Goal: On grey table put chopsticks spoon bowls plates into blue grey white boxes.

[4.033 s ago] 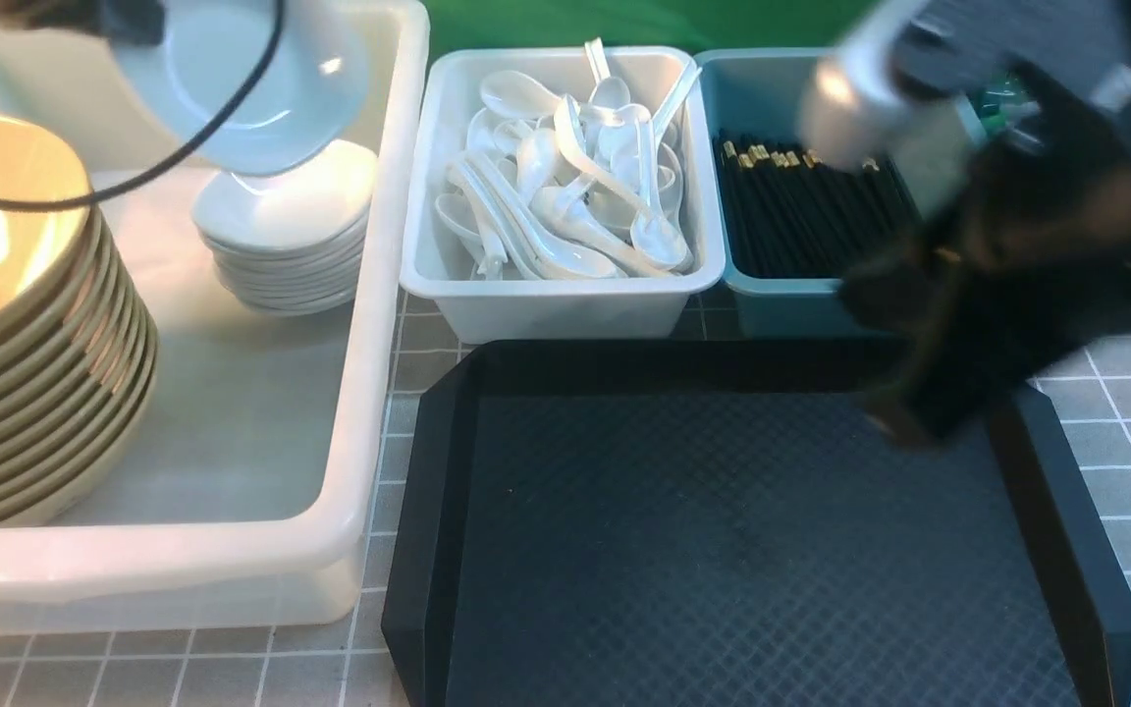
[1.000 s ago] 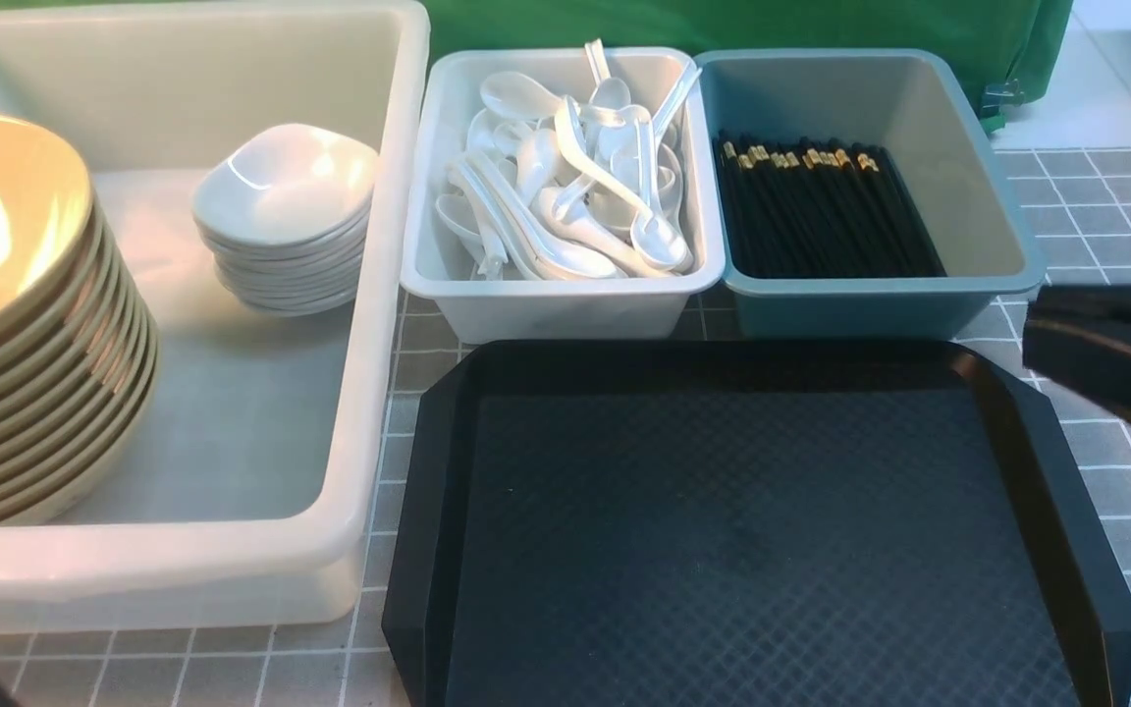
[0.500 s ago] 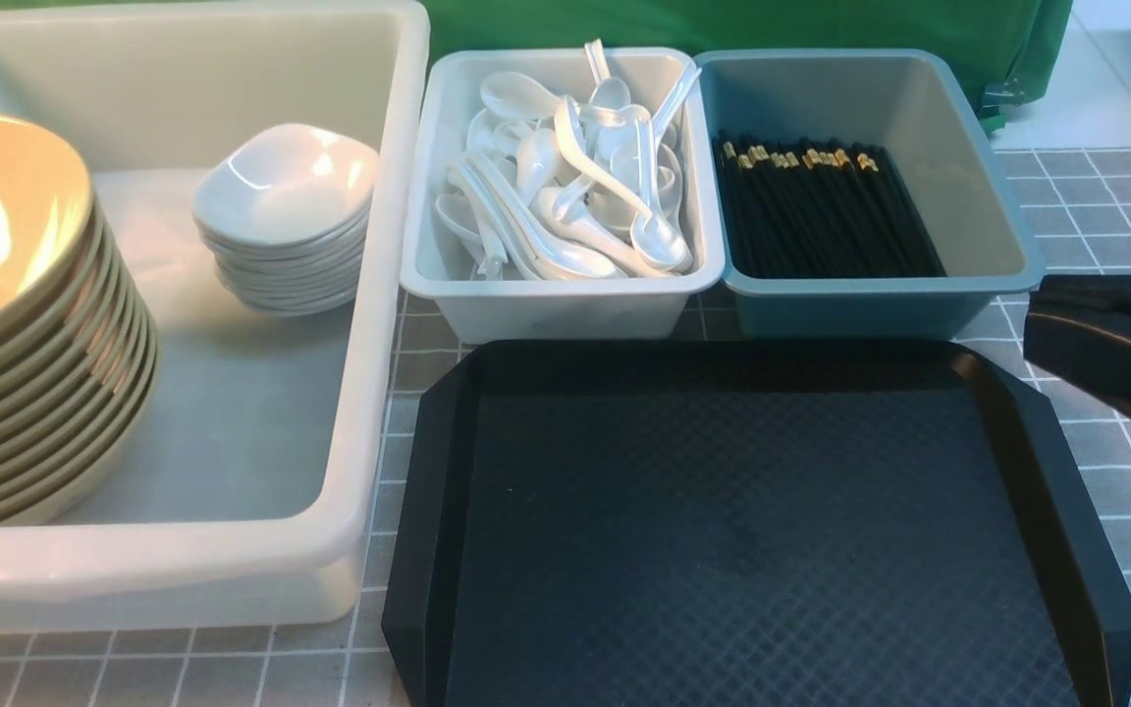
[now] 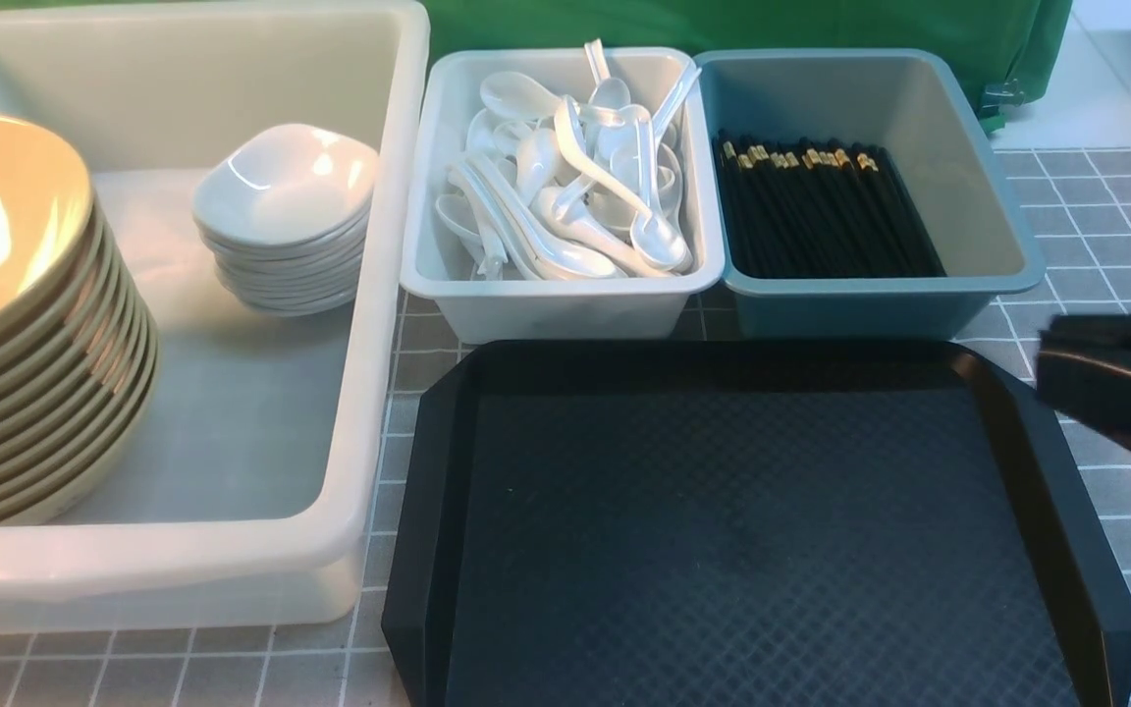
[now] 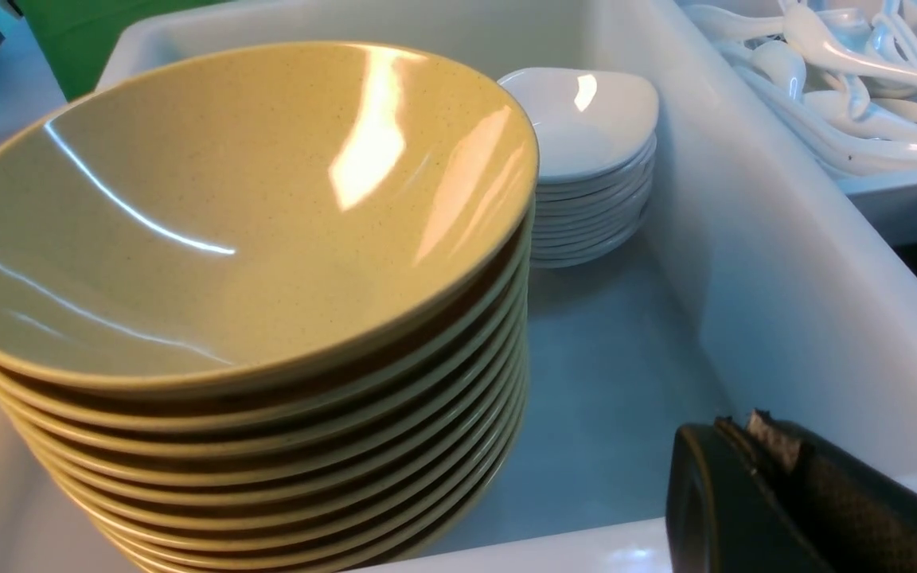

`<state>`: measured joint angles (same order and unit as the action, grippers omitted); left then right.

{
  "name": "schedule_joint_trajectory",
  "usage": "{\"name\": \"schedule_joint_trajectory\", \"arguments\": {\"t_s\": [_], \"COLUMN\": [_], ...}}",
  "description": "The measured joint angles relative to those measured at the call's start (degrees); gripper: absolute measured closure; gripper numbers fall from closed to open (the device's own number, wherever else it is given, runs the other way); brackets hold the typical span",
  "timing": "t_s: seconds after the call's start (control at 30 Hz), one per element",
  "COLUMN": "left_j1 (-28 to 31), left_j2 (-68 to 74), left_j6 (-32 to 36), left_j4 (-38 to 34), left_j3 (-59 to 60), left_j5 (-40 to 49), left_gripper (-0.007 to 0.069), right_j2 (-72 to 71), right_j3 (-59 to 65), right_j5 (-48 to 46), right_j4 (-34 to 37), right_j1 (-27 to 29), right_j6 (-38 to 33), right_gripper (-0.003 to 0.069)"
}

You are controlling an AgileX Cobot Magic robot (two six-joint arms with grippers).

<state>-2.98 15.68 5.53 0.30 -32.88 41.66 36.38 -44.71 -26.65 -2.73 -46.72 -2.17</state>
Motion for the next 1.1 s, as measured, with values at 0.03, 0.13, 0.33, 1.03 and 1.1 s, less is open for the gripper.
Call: {"name": "schedule_joint_trajectory", "arguments": {"t_s": [0.03, 0.13, 0.33, 1.03, 1.1], "left_j1": [0.0, 0.0, 0.0, 0.0, 0.0], "left_j2": [0.0, 0.0, 0.0, 0.0, 0.0], "left_j6": [0.0, 0.0, 0.0, 0.0, -0.1], "left_j4": [0.0, 0.0, 0.0, 0.0, 0.0], "left_j3": [0.0, 0.0, 0.0, 0.0, 0.0], "left_j5": [0.0, -0.1, -0.1, 0.0, 0.0], "left_gripper": [0.0634, 0.0634, 0.0634, 0.0634, 0.0634], "right_j2": [-0.2, -5.1, -18.3, -37.1, -37.1], "right_j3": [0.1, 5.5, 22.9, 46.3, 46.3], "right_j5": [0.1, 4.6, 17.1, 8.4, 8.4], "right_j4": [0.0, -0.1, -0.2, -3.8, -3.8], "right_j1": [0.2, 6.3, 25.7, 48.7, 48.7], "right_j6": [0.2, 2.5, 7.4, 9.8, 9.7], "right_gripper": [0.0614, 0.0614, 0.0614, 0.0614, 0.0613]}}
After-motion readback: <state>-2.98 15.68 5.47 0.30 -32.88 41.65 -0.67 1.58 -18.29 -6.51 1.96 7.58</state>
